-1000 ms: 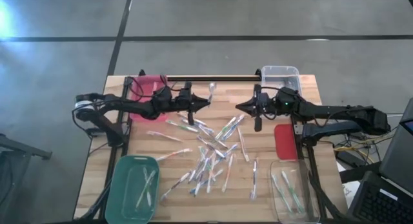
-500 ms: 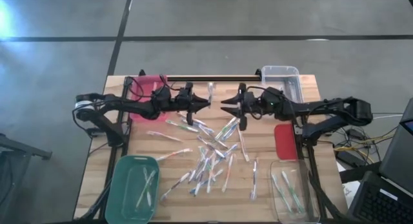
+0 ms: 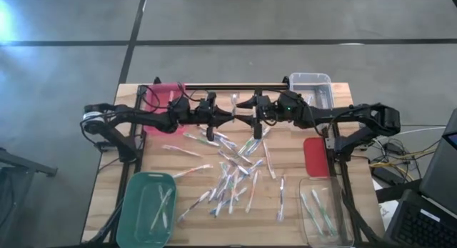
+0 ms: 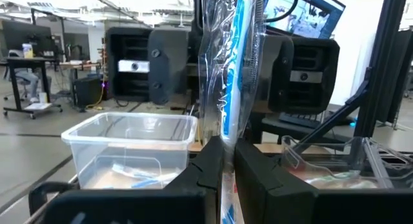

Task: Pick & Place Toothbrushes
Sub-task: Put the blue toothbrush into the top transparent bin

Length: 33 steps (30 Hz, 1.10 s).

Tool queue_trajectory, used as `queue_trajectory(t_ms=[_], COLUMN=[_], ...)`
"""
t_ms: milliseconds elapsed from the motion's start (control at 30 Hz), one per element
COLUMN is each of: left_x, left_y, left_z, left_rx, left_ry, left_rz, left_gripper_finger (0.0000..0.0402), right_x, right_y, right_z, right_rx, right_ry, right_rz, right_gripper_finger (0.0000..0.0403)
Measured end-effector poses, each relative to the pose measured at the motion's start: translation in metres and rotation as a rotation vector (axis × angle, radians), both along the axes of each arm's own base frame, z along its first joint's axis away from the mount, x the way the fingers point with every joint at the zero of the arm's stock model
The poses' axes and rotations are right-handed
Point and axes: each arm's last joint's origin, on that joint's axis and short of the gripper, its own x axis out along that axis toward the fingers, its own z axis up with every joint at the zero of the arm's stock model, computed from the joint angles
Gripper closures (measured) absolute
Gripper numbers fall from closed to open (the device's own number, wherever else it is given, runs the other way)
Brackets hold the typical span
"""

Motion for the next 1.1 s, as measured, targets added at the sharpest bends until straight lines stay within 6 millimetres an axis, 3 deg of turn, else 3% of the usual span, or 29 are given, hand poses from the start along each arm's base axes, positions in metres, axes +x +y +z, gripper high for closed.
queue_trajectory(t_ms=[300, 700, 1100], left_x=[0.001, 0.001, 0.001], left_y=[-0.001, -0.001, -0.002], left_z=[0.002, 0.0, -0.001], left_rx=[0.042, 0.045, 0.07], left_ry=[-0.005, 0.01, 0.014], left_rz=[0.005, 0.009, -0.012], left_gripper_finger=[0.0374, 0.0367, 0.0336], right_x=[0.008, 0.005, 0.006], right_y=[-0.002, 0.003, 0.011], right_z=[-0.003, 0.0, 0.0], right_rx=[0.009, 0.0, 0.031], right_ry=[0.033, 0.022, 0.026], right_rz=[0.003, 0.018, 0.039], right_gripper_finger=[0.0238, 0.038, 0.038])
